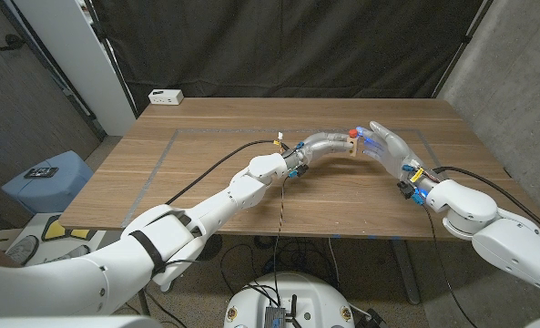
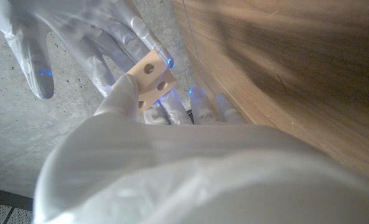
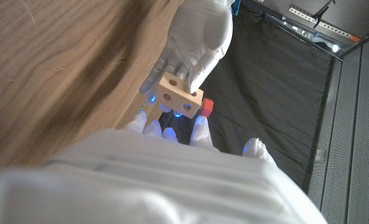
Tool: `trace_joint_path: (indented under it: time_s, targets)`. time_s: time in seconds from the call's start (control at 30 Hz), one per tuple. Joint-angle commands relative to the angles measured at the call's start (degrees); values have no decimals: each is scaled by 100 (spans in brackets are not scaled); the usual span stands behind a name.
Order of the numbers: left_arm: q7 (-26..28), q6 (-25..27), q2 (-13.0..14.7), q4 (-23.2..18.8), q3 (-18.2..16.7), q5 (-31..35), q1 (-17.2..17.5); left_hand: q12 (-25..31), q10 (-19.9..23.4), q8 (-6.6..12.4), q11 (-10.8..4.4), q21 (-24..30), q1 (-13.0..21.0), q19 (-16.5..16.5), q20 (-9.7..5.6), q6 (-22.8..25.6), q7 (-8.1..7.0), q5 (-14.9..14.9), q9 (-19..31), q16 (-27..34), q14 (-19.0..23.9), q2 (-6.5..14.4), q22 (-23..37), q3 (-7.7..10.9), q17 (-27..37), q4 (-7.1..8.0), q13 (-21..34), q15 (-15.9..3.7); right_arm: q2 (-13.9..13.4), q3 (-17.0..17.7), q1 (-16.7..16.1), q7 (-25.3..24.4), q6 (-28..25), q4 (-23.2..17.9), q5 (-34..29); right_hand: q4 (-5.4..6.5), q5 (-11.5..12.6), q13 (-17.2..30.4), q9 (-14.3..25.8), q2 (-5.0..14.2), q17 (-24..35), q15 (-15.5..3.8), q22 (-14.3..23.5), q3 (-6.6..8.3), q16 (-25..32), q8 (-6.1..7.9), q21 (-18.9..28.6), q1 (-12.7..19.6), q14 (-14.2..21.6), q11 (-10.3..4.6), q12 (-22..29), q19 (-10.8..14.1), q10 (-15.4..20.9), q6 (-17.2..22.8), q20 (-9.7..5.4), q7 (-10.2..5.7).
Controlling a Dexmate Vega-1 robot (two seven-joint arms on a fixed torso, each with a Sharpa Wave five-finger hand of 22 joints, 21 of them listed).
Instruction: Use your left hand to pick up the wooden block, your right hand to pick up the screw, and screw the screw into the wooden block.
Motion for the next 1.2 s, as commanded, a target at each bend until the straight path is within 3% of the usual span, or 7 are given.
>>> trace_joint_path:
  time_s: [0.03, 0.23, 1.2]
  targets:
    - [35, 59, 42, -122, 5, 3, 45, 54, 13, 41, 46, 37, -26, 19, 7, 193, 111, 32, 30, 22, 68, 60, 9, 69, 10, 34, 8, -94, 5, 86, -124, -4, -55, -76, 21, 18, 34, 20, 15, -19, 22, 30, 15, 8, 13, 53, 16, 15, -777, -40, 39, 1, -443, 144, -3, 13]
    - [67, 110, 65, -195, 0, -13, 83, 55, 15, 37, 51, 37, -30, 19, 6, 184, 112, 32, 30, 23, 63, 66, 9, 70, 14, 36, 8, -99, 29, 115, -176, -30, -64, -104, 5, 19, 36, 19, 18, -15, 16, 33, 15, 18, 19, 127, 23, 26, -749, -3, 58, 22, -365, 443, -12, 134]
    - [110, 129, 81, -229, 13, -12, 108, 58, 24, 41, 49, 40, -50, 28, 16, 192, 131, 30, 30, 25, 73, 65, 9, 83, 16, 34, 9, -92, 96, 286, -377, -17, -156, -244, -13, 20, 38, 18, 23, -6, 7, 31, 13, 43, 29, 214, 34, 44, -687, -23, 89, 80, -175, 987, -24, 229]
